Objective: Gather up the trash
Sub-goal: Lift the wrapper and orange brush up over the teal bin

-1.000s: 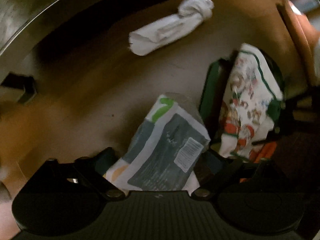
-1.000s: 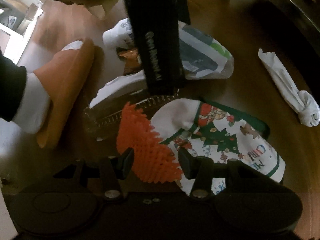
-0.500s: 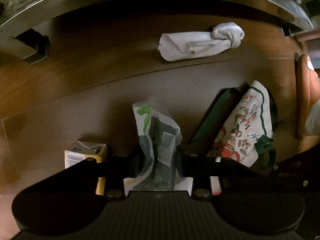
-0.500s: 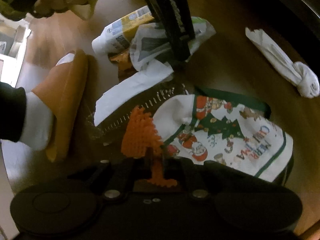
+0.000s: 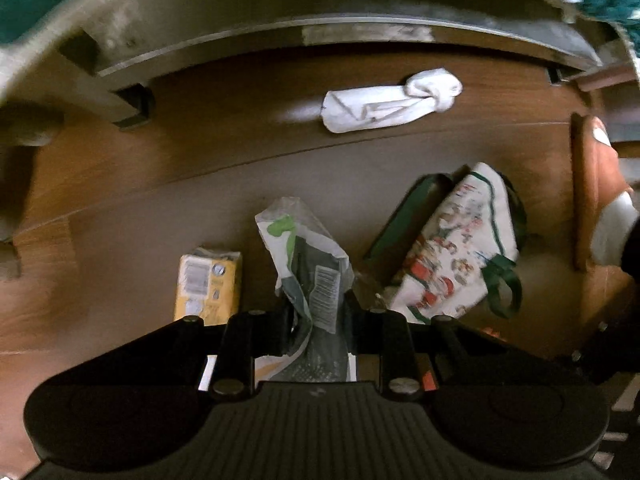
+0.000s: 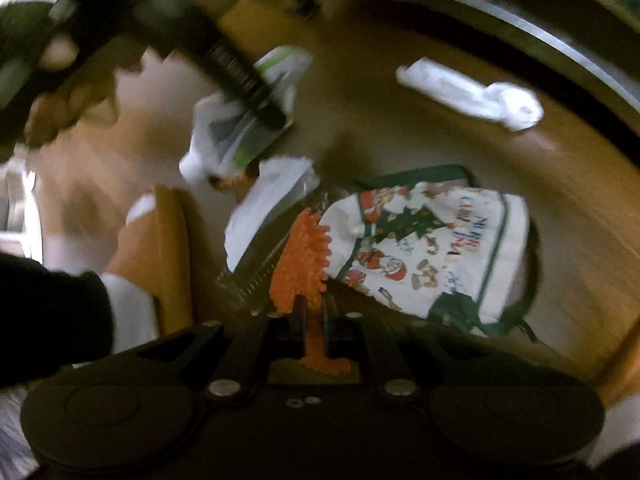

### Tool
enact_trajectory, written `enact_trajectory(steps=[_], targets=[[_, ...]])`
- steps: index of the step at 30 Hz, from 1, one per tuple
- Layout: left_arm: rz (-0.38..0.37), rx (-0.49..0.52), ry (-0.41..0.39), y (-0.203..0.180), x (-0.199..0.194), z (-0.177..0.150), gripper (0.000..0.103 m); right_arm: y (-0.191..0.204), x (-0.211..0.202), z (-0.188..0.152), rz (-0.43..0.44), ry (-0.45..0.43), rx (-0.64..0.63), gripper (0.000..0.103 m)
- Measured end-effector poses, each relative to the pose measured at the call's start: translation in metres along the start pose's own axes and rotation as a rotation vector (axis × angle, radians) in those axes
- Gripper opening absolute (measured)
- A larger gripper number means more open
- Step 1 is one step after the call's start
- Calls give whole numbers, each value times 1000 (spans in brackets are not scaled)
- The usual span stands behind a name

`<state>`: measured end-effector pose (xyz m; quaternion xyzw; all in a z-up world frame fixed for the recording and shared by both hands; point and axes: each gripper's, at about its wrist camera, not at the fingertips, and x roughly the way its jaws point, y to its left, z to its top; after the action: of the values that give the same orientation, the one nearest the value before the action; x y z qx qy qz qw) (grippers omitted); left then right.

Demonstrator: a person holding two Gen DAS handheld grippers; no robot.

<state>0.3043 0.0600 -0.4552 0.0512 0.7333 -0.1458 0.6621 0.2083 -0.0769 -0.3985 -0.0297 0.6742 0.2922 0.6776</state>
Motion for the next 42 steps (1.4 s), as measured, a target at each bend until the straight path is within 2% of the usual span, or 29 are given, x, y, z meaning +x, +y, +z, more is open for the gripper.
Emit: enact_trajectory(steps=[9, 19, 24, 29, 36, 42], targets=[[-10, 6, -109, -21, -117, -24, 24, 20, -101, -7, -64, -192, 54, 7], [-47, -28, -380, -68, -267, -75, 24, 48, -231, -45, -113, -483, 86, 7], [16, -18, -519, -95, -322, -110, 25, 67, -292, -74, -137, -634, 75, 7], [30, -31, -639, -111, -373, -135, 25, 85, -349, -88, -165, -771, 49, 7], [12, -74, -832, -124, -459, -141, 25, 107, -430, -77, -215, -969, 10, 7], [1, -114, -977, -126, -527, -121, 25, 117, -492, -42, -250, -1105, -20, 7]])
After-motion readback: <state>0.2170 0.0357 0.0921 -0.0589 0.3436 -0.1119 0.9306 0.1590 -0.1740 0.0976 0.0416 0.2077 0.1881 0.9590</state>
